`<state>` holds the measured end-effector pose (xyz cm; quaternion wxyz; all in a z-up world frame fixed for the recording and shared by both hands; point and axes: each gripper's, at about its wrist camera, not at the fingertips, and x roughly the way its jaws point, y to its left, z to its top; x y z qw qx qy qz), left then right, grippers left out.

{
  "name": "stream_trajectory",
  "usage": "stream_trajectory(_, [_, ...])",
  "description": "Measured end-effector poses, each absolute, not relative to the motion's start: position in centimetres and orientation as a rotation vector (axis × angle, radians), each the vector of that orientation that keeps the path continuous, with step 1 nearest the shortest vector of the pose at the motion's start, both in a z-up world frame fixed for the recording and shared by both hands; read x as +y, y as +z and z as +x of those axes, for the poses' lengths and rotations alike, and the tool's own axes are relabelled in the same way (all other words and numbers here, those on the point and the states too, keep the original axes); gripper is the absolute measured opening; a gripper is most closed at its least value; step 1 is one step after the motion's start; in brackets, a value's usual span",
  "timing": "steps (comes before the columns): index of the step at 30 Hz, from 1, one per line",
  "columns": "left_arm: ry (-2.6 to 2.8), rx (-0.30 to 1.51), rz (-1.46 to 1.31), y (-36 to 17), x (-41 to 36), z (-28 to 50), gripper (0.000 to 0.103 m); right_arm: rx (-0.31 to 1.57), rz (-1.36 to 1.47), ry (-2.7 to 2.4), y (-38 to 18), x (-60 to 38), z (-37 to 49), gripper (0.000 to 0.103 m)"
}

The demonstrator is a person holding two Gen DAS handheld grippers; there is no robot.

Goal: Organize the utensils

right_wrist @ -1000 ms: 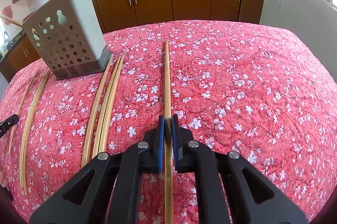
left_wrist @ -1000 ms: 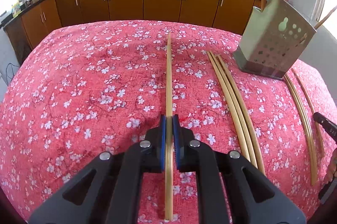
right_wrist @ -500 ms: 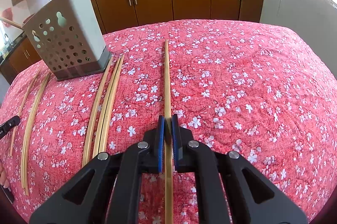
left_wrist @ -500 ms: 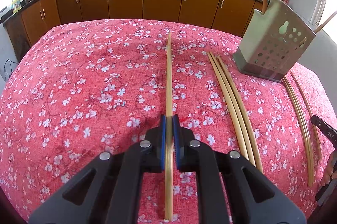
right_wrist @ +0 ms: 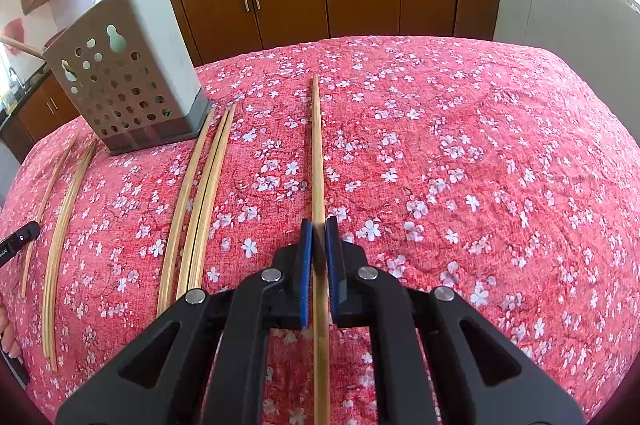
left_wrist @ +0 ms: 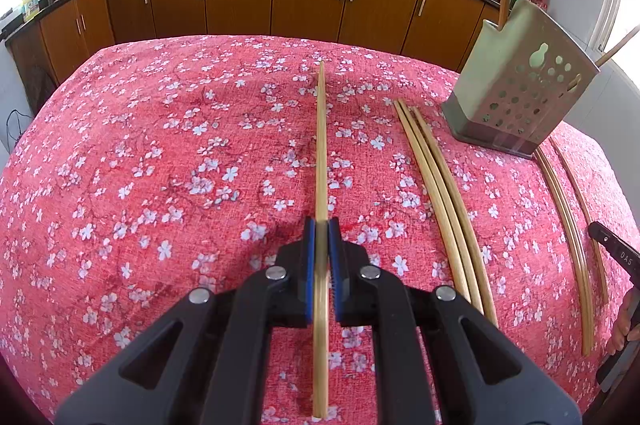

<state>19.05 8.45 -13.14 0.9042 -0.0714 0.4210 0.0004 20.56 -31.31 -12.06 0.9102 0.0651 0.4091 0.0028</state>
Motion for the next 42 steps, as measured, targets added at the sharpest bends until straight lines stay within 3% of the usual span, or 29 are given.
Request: stream_trajectory(42, [-0.008, 0.869, -0.169, -13.00, 8.57, 19.10, 0.011, 0.848, 0.124, 0.002, -11.92, -31.27, 20.53, 0.008])
